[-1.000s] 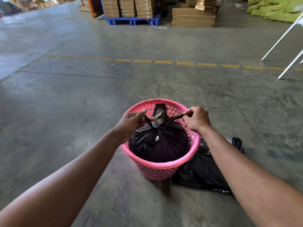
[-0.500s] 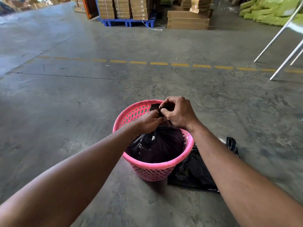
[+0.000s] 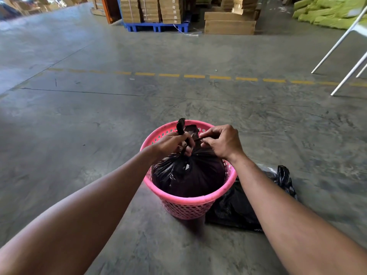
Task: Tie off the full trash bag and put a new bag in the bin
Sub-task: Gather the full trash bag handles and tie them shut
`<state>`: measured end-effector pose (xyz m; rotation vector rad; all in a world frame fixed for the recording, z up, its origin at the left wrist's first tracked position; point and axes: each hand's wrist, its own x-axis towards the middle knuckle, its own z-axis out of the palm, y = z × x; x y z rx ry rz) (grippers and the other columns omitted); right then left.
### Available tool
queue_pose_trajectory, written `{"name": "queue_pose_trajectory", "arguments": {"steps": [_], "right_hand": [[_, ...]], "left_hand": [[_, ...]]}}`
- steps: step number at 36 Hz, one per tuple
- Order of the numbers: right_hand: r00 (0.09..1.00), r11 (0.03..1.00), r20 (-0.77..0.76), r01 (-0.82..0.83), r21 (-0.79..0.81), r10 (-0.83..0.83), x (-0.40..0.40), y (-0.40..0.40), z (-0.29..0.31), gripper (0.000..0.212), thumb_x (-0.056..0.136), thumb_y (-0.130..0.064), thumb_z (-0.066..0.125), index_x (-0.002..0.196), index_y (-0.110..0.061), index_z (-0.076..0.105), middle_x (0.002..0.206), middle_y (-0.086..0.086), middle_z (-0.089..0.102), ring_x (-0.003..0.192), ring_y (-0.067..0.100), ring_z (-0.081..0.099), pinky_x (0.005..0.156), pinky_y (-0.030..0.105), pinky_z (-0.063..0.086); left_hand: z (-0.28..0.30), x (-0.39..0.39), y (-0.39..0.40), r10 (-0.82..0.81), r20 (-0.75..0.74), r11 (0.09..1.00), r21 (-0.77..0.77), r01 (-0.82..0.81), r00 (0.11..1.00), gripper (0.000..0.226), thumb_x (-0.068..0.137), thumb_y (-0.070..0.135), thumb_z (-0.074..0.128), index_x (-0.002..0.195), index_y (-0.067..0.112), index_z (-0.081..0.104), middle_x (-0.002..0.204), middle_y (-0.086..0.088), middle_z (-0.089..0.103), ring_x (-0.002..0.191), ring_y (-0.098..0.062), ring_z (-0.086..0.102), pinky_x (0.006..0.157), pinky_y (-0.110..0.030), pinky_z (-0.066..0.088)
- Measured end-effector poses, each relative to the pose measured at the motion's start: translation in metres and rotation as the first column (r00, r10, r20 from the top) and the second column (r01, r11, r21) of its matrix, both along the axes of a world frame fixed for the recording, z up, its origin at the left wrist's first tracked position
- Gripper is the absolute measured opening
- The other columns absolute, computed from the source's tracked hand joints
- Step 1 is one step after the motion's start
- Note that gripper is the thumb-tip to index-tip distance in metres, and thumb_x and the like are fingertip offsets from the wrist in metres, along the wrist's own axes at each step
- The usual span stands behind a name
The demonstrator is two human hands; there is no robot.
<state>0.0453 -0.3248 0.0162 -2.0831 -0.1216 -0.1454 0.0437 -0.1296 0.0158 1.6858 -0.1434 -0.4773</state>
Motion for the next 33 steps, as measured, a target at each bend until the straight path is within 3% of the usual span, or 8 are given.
{"name": "queue_pose_trajectory", "arguments": {"steps": [8, 11, 17, 20, 23, 27, 30, 33], "right_hand": [[0.993, 0.999, -0.105, -0.042, 0.01, 0.043, -0.019, 0.003, -0.014, 0.022, 0.075, 0.001, 0.078, 0.073, -0.02, 0.079, 0.071, 0.003, 0.077, 0.06, 0.016, 0.076, 0.072, 0.038, 0.063], [0.988, 0.989, -0.127, -0.099, -0.11, 0.084, -0.03, 0.016, -0.033, 0.016, 0.073, -0.009, 0.077, 0.078, -0.023, 0.082, 0.077, -0.001, 0.079, 0.072, 0.009, 0.074, 0.075, 0.025, 0.056], [0.992, 0.99, -0.124, -0.03, -0.139, 0.013, -0.035, 0.034, -0.039, 0.017, 0.075, -0.013, 0.075, 0.085, -0.024, 0.083, 0.082, -0.006, 0.079, 0.074, 0.001, 0.063, 0.063, -0.002, 0.034], [0.994, 0.996, -0.109, 0.021, -0.088, -0.03, -0.034, 0.037, -0.039, 0.015, 0.071, -0.014, 0.076, 0.085, -0.02, 0.077, 0.079, -0.004, 0.076, 0.067, 0.003, 0.06, 0.06, 0.001, 0.035], [0.993, 0.995, -0.093, 0.075, 0.062, -0.069, -0.034, 0.038, -0.04, 0.038, 0.065, -0.029, 0.081, 0.096, -0.02, 0.062, 0.081, -0.007, 0.069, 0.074, 0.003, 0.064, 0.067, 0.019, 0.046], [0.998, 0.997, 0.053, -0.02, 0.074, 0.016, -0.032, 0.041, -0.037, 0.045, 0.068, -0.032, 0.085, 0.108, -0.028, 0.065, 0.085, -0.011, 0.07, 0.08, 0.004, 0.067, 0.076, 0.02, 0.052], [0.997, 0.984, 0.081, 0.005, 0.179, -0.02, -0.032, 0.04, -0.035, 0.026, 0.073, -0.013, 0.083, 0.095, -0.025, 0.075, 0.079, -0.008, 0.076, 0.064, 0.008, 0.071, 0.066, 0.028, 0.056], [1.0, 0.976, 0.03, 0.003, 0.22, -0.01, -0.032, 0.035, -0.039, 0.025, 0.074, -0.007, 0.082, 0.081, -0.031, 0.076, 0.074, -0.009, 0.076, 0.057, 0.009, 0.071, 0.062, 0.027, 0.054]], "left_hand": [[-0.006, 0.005, 0.006, 0.195, -0.28, 0.974, -0.058, -0.22, 0.94, 0.04, 0.109, 0.031, 0.038, 0.119, 0.008, 0.07, 0.096, -0.012, 0.079, 0.073, -0.012, 0.067, 0.07, -0.026, 0.046], [-0.005, 0.003, 0.003, 0.204, -0.325, 0.963, -0.102, -0.248, 0.924, 0.037, 0.108, 0.031, 0.041, 0.114, 0.01, 0.071, 0.092, -0.01, 0.078, 0.071, -0.011, 0.068, 0.073, -0.026, 0.05], [0.01, 0.0, 0.003, 0.147, -0.19, 0.988, -0.01, -0.152, 0.971, 0.022, 0.103, 0.025, 0.052, 0.099, 0.011, 0.069, 0.087, -0.014, 0.066, 0.072, -0.019, 0.066, 0.082, -0.03, 0.052], [0.03, 0.0, 0.002, 0.056, -0.121, 0.998, 0.002, -0.056, 0.991, 0.008, 0.101, 0.01, 0.046, 0.105, 0.006, 0.052, 0.083, -0.008, 0.058, 0.058, -0.012, 0.067, 0.062, -0.021, 0.056], [0.036, 0.005, 0.004, -0.061, 0.051, 0.955, 0.294, 0.044, 0.997, 0.014, 0.095, 0.011, 0.053, 0.109, 0.009, 0.051, 0.084, -0.002, 0.052, 0.065, -0.01, 0.054, 0.07, -0.025, 0.049], [0.032, 0.007, 0.006, -0.339, 0.25, 0.613, 0.79, 0.011, 0.907, 0.032, 0.089, 0.011, 0.051, 0.121, 0.012, 0.056, 0.105, -0.008, 0.067, 0.087, -0.028, 0.063, 0.079, -0.037, 0.05], [0.028, 0.005, 0.01, -0.43, 0.339, 0.536, 0.842, -0.065, 0.837, 0.05, 0.07, 0.021, 0.046, 0.119, 0.019, 0.058, 0.105, -0.007, 0.073, 0.089, -0.032, 0.068, 0.079, -0.043, 0.057], [0.026, 0.005, 0.014, -0.42, 0.4, 0.56, 0.82, -0.114, 0.815, 0.036, 0.064, 0.022, 0.049, 0.099, 0.023, 0.059, 0.093, -0.004, 0.073, 0.08, -0.031, 0.069, 0.072, -0.043, 0.058]]}}
